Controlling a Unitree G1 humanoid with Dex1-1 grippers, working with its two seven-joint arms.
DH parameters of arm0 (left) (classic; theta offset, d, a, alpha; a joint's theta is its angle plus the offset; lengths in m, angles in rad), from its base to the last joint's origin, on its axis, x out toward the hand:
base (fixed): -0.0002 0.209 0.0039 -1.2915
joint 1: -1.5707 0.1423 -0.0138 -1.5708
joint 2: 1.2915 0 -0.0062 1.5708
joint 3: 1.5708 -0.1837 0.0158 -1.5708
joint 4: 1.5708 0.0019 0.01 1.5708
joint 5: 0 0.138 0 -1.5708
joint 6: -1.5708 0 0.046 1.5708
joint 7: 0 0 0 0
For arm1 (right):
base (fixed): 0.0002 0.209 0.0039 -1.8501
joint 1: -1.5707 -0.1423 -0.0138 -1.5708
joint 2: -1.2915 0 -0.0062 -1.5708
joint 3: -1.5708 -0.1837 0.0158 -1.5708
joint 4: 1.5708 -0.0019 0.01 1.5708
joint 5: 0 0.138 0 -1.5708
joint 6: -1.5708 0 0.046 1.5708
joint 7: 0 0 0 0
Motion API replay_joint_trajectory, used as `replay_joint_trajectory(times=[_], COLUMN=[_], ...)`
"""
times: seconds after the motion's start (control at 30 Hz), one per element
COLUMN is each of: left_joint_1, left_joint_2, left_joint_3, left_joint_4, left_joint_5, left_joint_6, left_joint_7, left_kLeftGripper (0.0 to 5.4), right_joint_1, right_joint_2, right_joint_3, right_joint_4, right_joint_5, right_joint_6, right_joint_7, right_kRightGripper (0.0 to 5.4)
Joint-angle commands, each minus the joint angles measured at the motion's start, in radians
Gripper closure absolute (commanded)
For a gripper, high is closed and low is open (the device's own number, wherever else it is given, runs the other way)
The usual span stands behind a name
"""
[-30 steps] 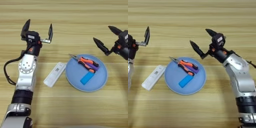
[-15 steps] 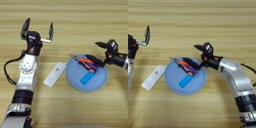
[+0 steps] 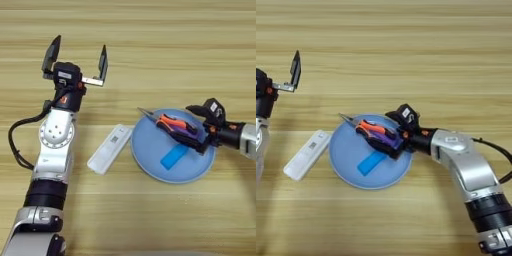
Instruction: Move the objects on the table
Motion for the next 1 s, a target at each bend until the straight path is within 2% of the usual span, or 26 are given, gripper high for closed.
replay_joint_trajectory(times=[0.03,0.27,0.53,0.8,1.0], left_joint_1=[0.003,-0.002,-0.010,-0.005,0.001], left_joint_2=[0.002,0.001,0.001,-0.002,-0.008], left_joint_3=[-0.005,-0.007,-0.009,-0.015,-0.018], left_joint_4=[0.000,0.001,0.008,0.002,-0.006], left_joint_5=[0.005,0.003,0.003,0.006,0.006], left_joint_6=[-0.010,-0.011,-0.013,-0.015,-0.014], left_joint_7=[0.003,0.002,0.002,0.005,0.009], left_kLeftGripper=[0.04,0.04,0.00,0.00,0.00], right_joint_1=[-0.001,-0.010,-0.017,-0.012,-0.016], right_joint_2=[0.003,0.010,0.018,0.022,0.020], right_joint_3=[0.020,0.039,0.050,0.042,0.028], right_joint_4=[0.035,0.073,0.112,0.110,0.096], right_joint_5=[-0.031,-0.056,-0.079,-0.071,-0.058], right_joint_6=[-0.014,-0.023,-0.045,-0.051,-0.043], right_joint_7=[0.006,0.019,0.031,0.037,0.048], right_kRightGripper=[0.00,0.00,0.99,1.89,1.96])
